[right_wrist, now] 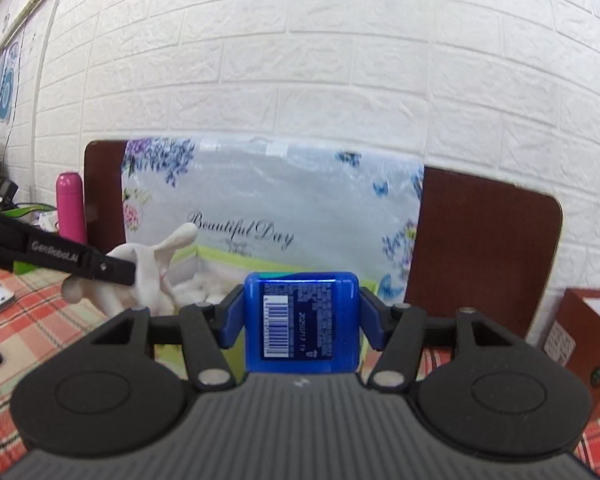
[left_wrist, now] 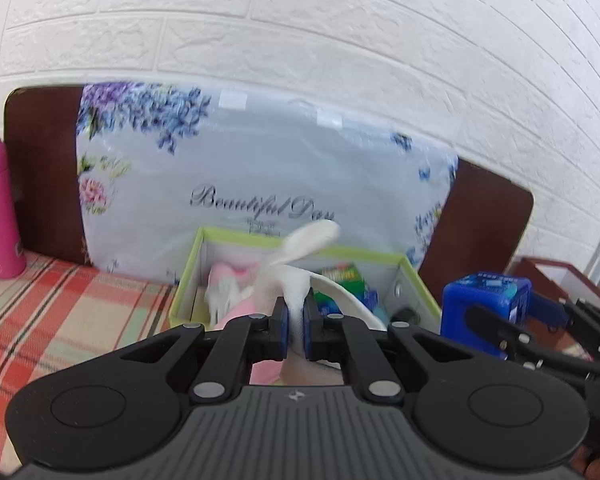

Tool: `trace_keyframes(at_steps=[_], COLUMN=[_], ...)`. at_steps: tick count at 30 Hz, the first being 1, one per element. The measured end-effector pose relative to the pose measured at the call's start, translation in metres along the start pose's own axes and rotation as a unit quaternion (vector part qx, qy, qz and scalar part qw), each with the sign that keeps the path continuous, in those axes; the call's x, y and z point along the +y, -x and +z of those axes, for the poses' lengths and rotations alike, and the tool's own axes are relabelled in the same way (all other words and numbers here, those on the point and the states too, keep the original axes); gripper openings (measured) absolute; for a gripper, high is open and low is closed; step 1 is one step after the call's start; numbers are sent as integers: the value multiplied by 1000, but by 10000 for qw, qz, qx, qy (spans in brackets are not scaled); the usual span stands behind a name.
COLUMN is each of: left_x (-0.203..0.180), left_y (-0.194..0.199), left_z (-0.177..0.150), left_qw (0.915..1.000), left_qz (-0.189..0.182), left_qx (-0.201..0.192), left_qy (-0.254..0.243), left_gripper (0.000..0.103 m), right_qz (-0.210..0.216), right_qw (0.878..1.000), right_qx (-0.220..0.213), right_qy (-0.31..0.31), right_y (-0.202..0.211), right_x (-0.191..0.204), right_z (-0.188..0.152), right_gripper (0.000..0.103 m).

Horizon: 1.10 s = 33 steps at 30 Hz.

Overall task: Organize objects
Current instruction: 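Lift glove and blue cube box into the lime-green box and release both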

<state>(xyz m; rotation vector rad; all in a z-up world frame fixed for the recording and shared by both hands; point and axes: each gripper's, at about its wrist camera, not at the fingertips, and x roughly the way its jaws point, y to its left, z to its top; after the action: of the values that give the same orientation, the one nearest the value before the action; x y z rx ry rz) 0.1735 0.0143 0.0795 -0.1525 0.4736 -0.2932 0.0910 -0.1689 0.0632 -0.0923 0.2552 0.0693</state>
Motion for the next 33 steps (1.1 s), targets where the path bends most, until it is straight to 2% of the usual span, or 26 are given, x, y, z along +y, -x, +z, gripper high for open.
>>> trace_keyframes(at_steps=[5, 9, 10, 11, 12, 13, 14, 17, 21, 24, 28, 33], left_x=[3, 6, 6, 9, 12, 15, 19, 25, 19, 11, -1, -16], left_y=[-29, -58, -65, -74, -81, -85, -85, -80, -74, -66, -48, -24], left_z=[30, 34, 30, 22, 15, 8, -1, -18, -18, -14, -13, -23], left_qw=[9998, 9997, 9996, 9996, 9995, 9991, 9986, 9985, 9980, 9973, 9963, 9947], left_qz=[171, 238, 257, 229, 303, 403, 488, 453, 556, 679, 760, 916], left_qx=[-103, -88, -127, -114, 21, 150, 165, 74, 128, 209, 372, 470], left_qy=[-9, -29, -49, -84, -36, 49, 145, 300, 283, 202, 149, -17], left_gripper=[6, 6, 12, 21, 48, 70, 74, 74, 74, 78, 82, 82], right_qz=[-68, -228, -293, -333, -372, -490, -630, -759, -820, -785, -733, -541], right_qw=[9996, 9989, 9987, 9988, 9991, 9987, 9975, 9964, 9962, 9963, 9969, 9978], right_qx=[-279, -406, -404, -359, -203, 43, 199, 206, 271, 338, 222, 142], right_qy=[-30, -59, -51, -13, 57, 151, 242, 318, 138, -7, -154, -356], right_y=[-37, -67, -78, -88, -98, -105, -108, -101, -97, -90, -69, -35], right_x=[-1, 1, 2, 2, 2, 3, 4, 4, 0, -2, -3, -5], right_z=[16, 17, 12, 5, -1, -9, -19, -39, -47, -43, -32, -22], right_gripper=[57, 58, 58, 71, 92, 96, 96, 100, 103, 103, 103, 103])
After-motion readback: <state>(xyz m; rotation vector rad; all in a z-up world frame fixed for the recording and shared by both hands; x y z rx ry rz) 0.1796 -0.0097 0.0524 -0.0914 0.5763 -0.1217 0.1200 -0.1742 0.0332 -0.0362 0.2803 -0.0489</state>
